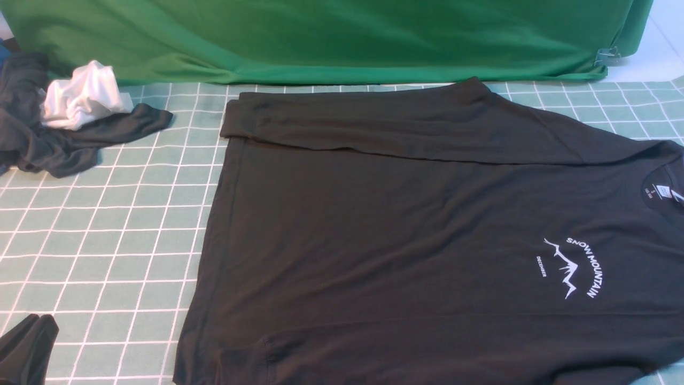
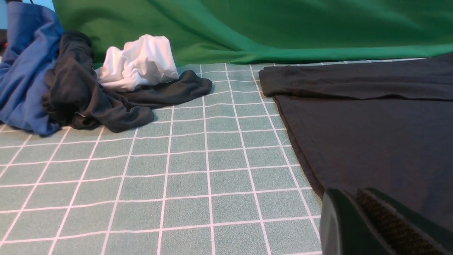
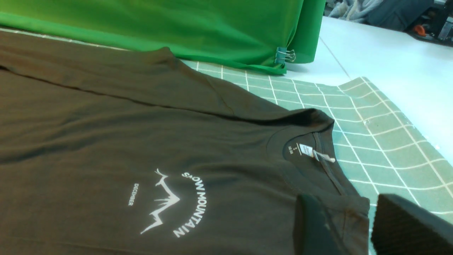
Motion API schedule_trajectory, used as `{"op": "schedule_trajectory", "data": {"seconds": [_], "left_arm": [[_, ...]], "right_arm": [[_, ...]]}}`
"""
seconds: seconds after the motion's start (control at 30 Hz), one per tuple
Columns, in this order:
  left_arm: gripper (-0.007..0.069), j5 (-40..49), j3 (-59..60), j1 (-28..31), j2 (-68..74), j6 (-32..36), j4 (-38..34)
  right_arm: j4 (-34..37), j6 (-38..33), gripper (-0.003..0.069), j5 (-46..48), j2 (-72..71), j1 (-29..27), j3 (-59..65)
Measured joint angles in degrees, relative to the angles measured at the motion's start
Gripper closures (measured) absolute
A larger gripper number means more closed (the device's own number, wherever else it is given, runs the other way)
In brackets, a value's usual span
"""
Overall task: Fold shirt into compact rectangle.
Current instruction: 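Grasp the left edge of the dark T-shirt lying flat on the table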
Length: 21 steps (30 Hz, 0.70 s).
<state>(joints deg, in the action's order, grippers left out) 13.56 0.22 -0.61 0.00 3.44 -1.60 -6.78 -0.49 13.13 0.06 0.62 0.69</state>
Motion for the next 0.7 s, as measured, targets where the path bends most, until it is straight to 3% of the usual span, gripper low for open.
{"op": "schedule_trajectory", "data": {"seconds": [0.17, 0.23, 0.3, 0.33, 0.37, 0.5, 0.6, 0.7], "left_arm": [[0.0611, -0.20, 0.00, 0.00, 0.00, -0.07, -0.04], [0.0611, -1.22, 0.00, 0.00, -0.02, -2.63, -4.34], [0.0611, -1.58, 0.00, 0.00, -0.02, -7.97, -13.38], [0.0611, -1.58, 0.00, 0.00, -0.02, -9.64, -16.09], [0.0611, -0.95, 0.00, 0.00, 0.00, -17.24, -26.82], [0.0611, 1.63, 0.00, 0.00, 0.00, -29.35, -49.08], [0.0611, 1.85, 0.00, 0.00, 0.00, -30.50, -51.39], [0.0611, 1.79, 0.00, 0.00, 0.00, -30.44, -47.26]], "right_arm": [[1.19, 0.49, 0.0415, -0.71, 0.00, 0.00, 0.00], [6.78, 4.11, 0.0415, -0.90, 0.00, 0.00, 0.00], [14.05, 11.73, 0.0415, -0.90, 0.00, 0.00, 0.00], [14.05, 12.72, 0.0415, -0.90, 0.00, 0.00, 0.00], [19.96, 20.79, 0.0415, -0.90, 0.00, 0.00, 0.00], [26.23, 36.78, 0.0415, -0.90, 0.00, 0.00, 0.00], [27.17, 40.03, 0.0415, -0.90, 0.00, 0.00, 0.00], [27.44, 41.69, 0.0415, -1.22, 0.00, 0.00, 0.00]]}}
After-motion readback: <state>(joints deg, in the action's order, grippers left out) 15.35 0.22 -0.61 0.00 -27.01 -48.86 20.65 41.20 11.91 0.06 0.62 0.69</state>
